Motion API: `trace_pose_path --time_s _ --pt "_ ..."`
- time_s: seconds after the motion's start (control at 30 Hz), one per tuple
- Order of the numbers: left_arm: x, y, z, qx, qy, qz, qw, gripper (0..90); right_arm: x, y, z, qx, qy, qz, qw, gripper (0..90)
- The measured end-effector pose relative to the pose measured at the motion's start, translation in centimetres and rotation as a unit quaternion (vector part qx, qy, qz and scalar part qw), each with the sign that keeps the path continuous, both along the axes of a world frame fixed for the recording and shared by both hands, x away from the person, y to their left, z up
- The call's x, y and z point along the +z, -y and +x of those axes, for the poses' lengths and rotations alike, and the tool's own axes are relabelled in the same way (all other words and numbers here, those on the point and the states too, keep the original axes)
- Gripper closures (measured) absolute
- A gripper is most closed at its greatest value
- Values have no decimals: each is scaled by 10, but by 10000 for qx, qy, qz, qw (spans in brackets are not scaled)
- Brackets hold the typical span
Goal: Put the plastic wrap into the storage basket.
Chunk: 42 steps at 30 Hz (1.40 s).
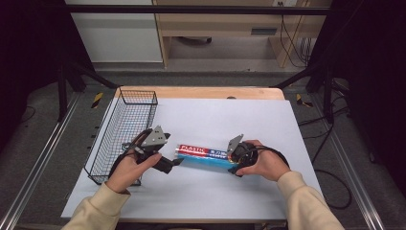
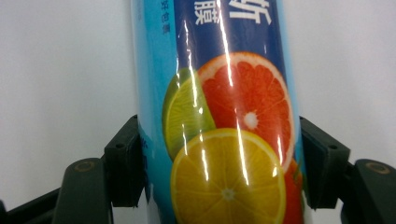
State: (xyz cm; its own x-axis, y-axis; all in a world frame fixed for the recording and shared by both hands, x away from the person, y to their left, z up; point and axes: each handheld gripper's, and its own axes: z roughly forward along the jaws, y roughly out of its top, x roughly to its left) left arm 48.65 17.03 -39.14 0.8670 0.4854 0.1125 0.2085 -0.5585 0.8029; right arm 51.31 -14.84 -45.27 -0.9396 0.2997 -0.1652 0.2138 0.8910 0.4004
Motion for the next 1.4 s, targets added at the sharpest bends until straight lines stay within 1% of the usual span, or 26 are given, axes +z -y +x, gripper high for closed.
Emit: trace_pose_path --time_s 0.1,0.17,0.23,0.33,0.43,0.5,0.77,0.87,0.9,0.93,0.97,1.0,1.07,1.2,1.4 --pt "0 0 0 9 -9 13 10000 34 3 1 -3 27 42 21 10000 304" --pt "0 -1 0 13 -5 11 10000 34 7 3 -5 59 108 87 9999 305" --pt "0 -1 0 11 -4 16 10000 34 9 4 -6 25 178 123 9998 305" --pt "0 -1 0 5 -14 41 10000 34 13 7 -8 24 191 197 9996 305" --pt "-1 0 0 -3 -21 43 10000 34 16 9 -8 59 213 173 9996 305" --pt "-1 0 0 -11 -22 58 10000 34 17 10 -10 23 230 196 9995 306" --pt "-1 1 0 -39 -18 65 10000 34 20 13 -14 32 242 145 9996 306" --pt "-2 2 0 -72 -29 101 9999 34 23 14 -15 90 264 147 9995 306" --pt "-2 2 0 -73 -25 104 9999 34 25 14 -16 85 322 110 9994 306" --pt "-2 2 0 -88 -9 129 9999 34 27 14 -17 88 326 100 9994 307" --pt "-2 2 -1 -87 -12 98 9999 34 29 14 -17 136 363 58 9992 307" --pt "-1 2 -1 -98 -7 101 9999 34 31 14 -18 106 349 78 9993 307" --pt "-1 2 -1 -107 -3 127 9999 34 33 14 -19 135 386 43 9992 306" --pt "1 2 -2 -150 16 143 9998 34 45 15 -25 196 497 -37 9986 307" --pt "3 3 -4 -207 41 148 9997 34 57 16 -28 295 624 -93 9976 308"
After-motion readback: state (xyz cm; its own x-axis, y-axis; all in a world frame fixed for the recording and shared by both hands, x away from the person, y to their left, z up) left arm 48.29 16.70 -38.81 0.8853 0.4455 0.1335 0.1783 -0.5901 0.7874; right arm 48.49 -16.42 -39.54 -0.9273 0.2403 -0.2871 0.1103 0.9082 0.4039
